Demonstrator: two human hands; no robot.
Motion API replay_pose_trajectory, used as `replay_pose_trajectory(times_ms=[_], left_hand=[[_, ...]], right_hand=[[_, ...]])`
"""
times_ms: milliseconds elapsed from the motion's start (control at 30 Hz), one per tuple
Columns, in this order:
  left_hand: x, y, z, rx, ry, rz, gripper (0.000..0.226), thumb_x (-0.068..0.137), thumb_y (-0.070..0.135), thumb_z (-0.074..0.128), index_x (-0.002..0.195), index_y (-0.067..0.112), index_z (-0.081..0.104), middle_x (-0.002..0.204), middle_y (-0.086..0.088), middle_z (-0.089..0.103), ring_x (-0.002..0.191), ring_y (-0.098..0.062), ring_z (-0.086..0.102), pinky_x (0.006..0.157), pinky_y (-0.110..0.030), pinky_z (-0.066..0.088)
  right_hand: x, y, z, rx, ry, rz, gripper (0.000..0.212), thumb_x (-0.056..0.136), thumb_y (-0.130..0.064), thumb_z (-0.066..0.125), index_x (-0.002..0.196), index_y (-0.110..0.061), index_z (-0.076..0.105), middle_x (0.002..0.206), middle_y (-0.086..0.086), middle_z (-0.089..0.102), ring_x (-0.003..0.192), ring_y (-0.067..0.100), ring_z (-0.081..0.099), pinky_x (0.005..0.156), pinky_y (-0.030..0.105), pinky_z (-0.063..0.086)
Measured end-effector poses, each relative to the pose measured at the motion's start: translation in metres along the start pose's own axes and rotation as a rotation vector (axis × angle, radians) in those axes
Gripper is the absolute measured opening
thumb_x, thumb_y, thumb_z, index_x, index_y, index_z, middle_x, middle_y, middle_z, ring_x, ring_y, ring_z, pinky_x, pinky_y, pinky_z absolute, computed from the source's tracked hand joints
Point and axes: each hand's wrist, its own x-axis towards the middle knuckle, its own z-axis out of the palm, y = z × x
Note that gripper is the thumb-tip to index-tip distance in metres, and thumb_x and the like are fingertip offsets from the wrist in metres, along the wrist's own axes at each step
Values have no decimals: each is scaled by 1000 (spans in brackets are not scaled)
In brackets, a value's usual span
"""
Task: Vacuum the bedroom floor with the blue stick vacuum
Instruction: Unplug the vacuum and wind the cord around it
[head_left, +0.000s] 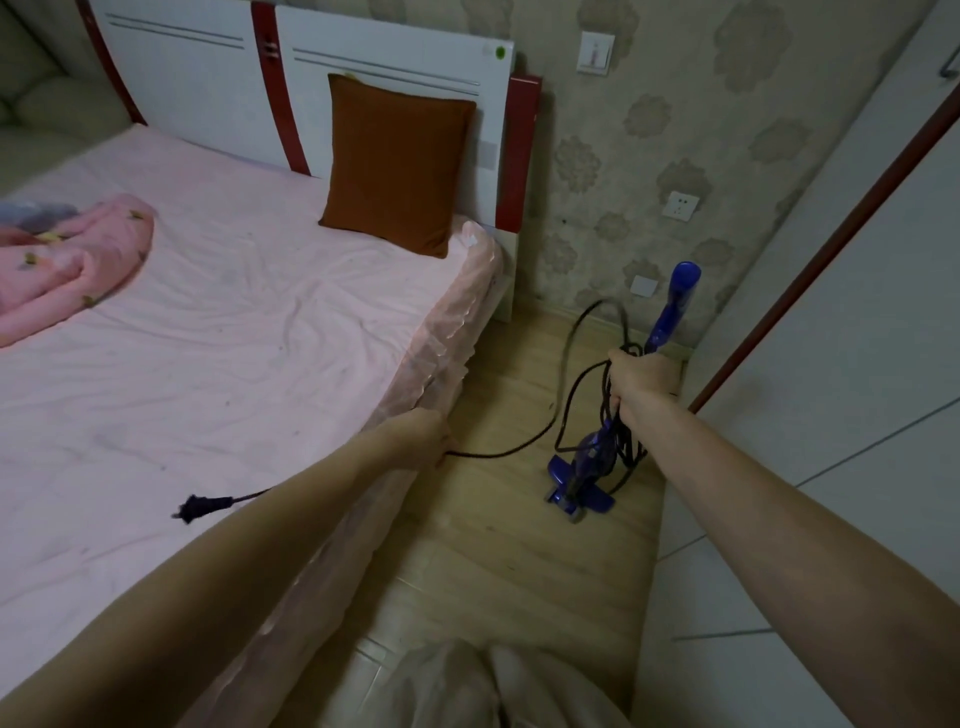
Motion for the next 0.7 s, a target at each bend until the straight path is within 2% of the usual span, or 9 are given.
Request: replay_pose_trajectory(times_ms=[33,100,200,267,367,500,567,633,700], left_hand=[[6,0,2,-38,-25,-58,25,98,15,47,112,7,66,107,-7,64,96,-22,58,78,-28,45],[15,-2,6,-101,-51,-122,27,97,20,53,111,3,68,93,-5,63,83,-16,54,69,-21,44],[9,3,3,-212,-59,-6,30,97,33,53,80,16,71,76,-4,55,67,-15,48,59,-22,39],[0,5,2,-390,-60,75,31,97,34,55,72,22,67,69,-4,47,58,-13,41,54,-23,35],[-8,12,1,-579,-82,101,32,98,31,53,75,17,70,58,7,42,53,-9,35,51,-19,32],[-13,41,-10,-631,-224,142,30,99,26,52,78,12,67,52,8,37,48,-7,31,46,-18,27],[-13,56,-21,-683,-230,167,29,99,25,51,78,10,65,51,9,38,47,-6,30,45,-17,25],[-11,61,-33,-677,-183,185,30,98,27,53,75,11,65,51,9,43,47,-5,32,45,-17,26],[-9,57,-45,-631,-124,204,30,95,30,57,74,11,65,55,7,45,48,-5,35,46,-17,29]], right_hand=[[-1,-2,2,0,13,-6,17,98,-26,53,102,-10,53,70,3,53,54,14,47,48,26,38],[-5,-4,3,36,-10,19,20,98,-27,52,104,-9,58,70,2,55,53,13,47,46,26,37],[-5,1,-1,123,-210,66,22,99,-27,51,94,-8,62,61,-1,51,47,11,42,44,25,34],[-15,4,-7,123,-361,-16,23,100,-26,49,86,-11,60,56,-4,48,46,10,42,46,24,35],[-31,7,-7,5,-427,-224,24,102,-25,45,87,-12,58,61,-2,55,54,13,52,55,27,47],[-54,8,7,-95,-560,-337,22,105,-22,38,105,-5,53,81,9,71,71,20,72,67,28,60],[-64,12,15,-195,-614,-400,19,105,-24,38,106,-11,52,82,4,69,74,16,70,69,27,59],[-69,17,20,-322,-613,-483,20,103,-31,41,94,-20,55,81,2,66,77,18,68,76,38,57],[-70,18,20,-315,-652,-441,24,103,-32,40,90,-18,56,74,6,64,65,23,63,67,43,56]])
